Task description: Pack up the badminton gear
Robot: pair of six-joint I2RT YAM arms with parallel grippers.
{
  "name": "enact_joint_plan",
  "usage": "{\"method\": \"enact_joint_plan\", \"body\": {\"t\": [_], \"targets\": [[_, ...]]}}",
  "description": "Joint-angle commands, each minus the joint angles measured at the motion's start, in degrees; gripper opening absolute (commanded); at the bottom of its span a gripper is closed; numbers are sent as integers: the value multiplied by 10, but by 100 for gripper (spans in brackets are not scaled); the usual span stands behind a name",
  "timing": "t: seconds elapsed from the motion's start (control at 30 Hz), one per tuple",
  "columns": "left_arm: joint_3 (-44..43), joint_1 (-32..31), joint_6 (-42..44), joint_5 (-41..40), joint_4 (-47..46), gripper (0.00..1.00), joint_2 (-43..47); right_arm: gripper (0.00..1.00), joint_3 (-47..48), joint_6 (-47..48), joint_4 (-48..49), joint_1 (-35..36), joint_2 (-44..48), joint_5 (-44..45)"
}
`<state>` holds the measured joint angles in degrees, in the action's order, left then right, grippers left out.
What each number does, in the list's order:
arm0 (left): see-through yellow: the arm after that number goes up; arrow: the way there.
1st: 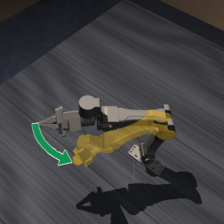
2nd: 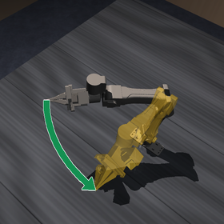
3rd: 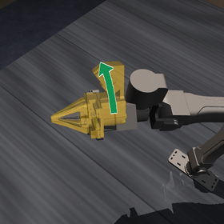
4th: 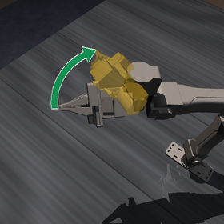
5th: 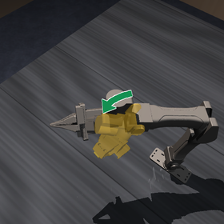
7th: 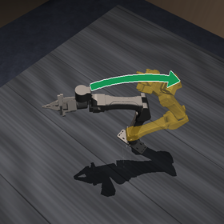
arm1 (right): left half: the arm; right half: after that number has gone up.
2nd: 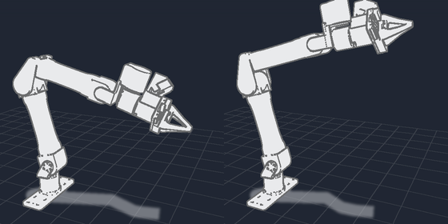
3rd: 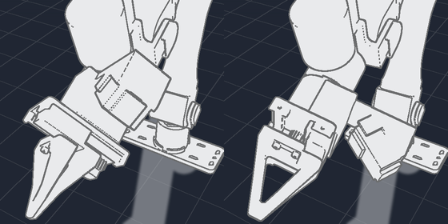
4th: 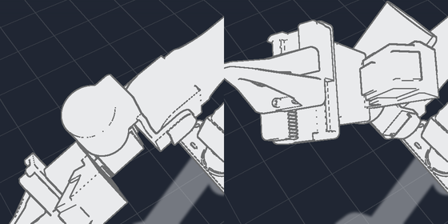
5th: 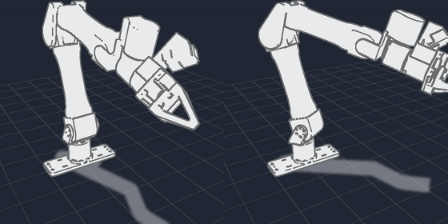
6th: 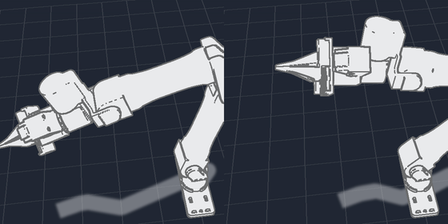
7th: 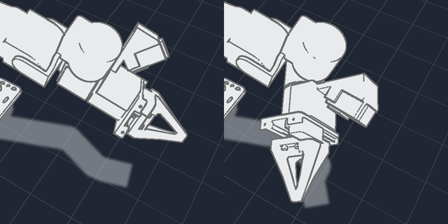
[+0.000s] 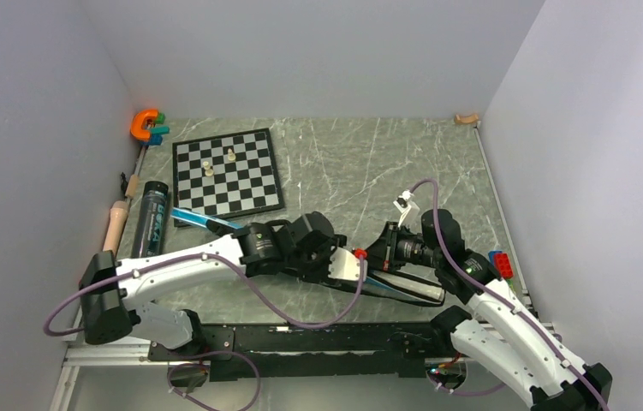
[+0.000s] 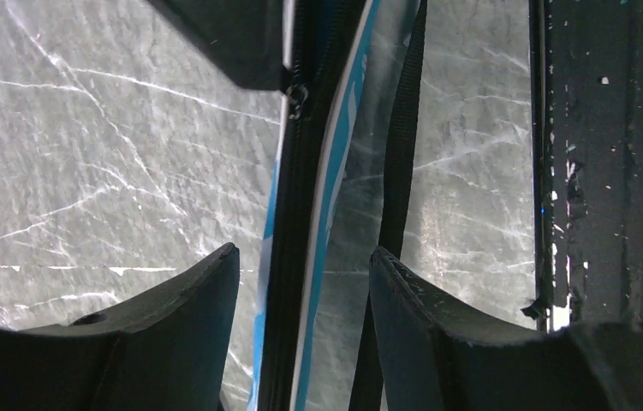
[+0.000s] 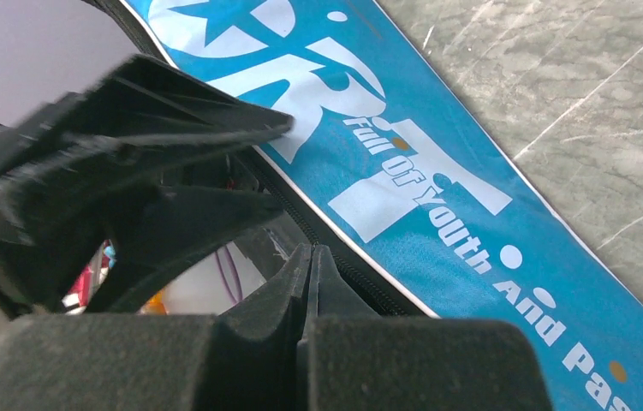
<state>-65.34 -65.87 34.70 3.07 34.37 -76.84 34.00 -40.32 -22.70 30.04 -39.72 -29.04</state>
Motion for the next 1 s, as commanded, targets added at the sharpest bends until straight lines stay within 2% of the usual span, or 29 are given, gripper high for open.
{"method": "enact_joint_plan", "body": {"t": [0.0,0.3,0.43,0.53,0.57,0.77,0.83,0.93,0.97], "targets": [[-14,-18,-3,-29,-33,60,-29,0,11,-14,39,1,22,-20],[-47,-22,17,-26,-46,52,-79,0,25,-12,26,3,32,-25],[-61,-22,19,-21,-28,32,-91,0,13,-23,37,3,42,-29],[-78,-22,12,-25,-3,6,-101,0,13,-27,44,3,46,-34],[-92,-22,9,-24,13,0,-104,0,17,-26,43,3,46,-36],[-153,-8,4,-46,69,0,-80,0,82,4,22,3,33,-39],[-170,7,1,-45,80,0,-68,8,119,17,6,3,21,-40],[-199,34,-5,-39,94,0,-50,29,188,46,-33,2,-3,-29],[-210,38,-5,-36,99,0,-46,39,214,56,-47,2,-11,-19]]}}
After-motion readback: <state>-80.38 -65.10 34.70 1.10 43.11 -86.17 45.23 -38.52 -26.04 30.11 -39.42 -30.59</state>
